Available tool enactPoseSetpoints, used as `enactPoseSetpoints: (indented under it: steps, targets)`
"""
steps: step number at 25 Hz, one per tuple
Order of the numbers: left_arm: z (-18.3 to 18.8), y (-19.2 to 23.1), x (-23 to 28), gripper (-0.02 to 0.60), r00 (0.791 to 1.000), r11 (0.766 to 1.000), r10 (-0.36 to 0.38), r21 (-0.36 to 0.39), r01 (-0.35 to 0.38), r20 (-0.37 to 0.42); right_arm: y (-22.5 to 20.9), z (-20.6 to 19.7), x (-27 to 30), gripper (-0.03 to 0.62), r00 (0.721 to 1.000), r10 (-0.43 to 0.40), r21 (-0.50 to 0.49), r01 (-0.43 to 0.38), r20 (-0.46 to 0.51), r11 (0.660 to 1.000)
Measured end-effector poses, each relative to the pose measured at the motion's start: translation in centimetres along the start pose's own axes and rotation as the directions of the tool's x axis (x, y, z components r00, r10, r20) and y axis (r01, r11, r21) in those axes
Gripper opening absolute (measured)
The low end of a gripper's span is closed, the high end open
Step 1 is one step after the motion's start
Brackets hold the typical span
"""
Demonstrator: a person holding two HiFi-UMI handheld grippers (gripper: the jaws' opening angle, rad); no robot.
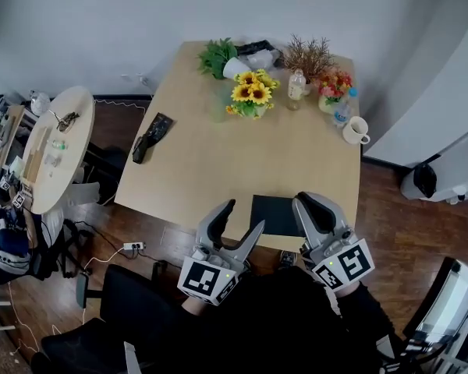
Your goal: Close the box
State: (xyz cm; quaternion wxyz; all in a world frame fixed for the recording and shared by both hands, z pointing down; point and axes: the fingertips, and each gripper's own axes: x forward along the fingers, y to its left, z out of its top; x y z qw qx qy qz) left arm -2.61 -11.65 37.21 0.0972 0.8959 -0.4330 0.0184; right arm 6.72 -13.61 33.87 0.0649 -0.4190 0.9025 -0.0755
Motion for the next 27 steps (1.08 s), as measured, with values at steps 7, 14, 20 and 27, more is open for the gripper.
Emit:
enactPoseSetpoints:
  steps: [7, 14, 20, 27]
  targets:
    - [0.2, 0.2, 0.5, 0.265, 1.0, 1.0, -0.018, 0.005, 0.018, 0.0, 0.4, -1.2, 0.3, 0.015, 0.999, 0.0, -0.032, -0.001, -0.043, 0.999]
    - [-0.1, 0.0, 0.9, 0.265, 1.0, 1.0, -0.028, 0.001, 0.028, -0.013, 0.1, -1.4, 0.1, 0.015, 0.999, -0.01, -0.041, 0.008, -0.05, 0.999]
    - [-0.2, -0.1, 0.9, 0.265, 0.999, 1.0, -0.03, 0.004, 0.03, -0.016, 0.2, -1.5, 0.2, 0.015, 0.999, -0.006, -0.045, 0.004, -0.052, 0.999]
    - [-0.4, 0.1, 0.9, 0.265, 0.999, 1.0, -0.03, 0.003, 0.03, -0.022, 0.3, -1.8, 0.2, 0.015, 0.998, -0.001, -0.045, -0.002, -0.06, 0.999]
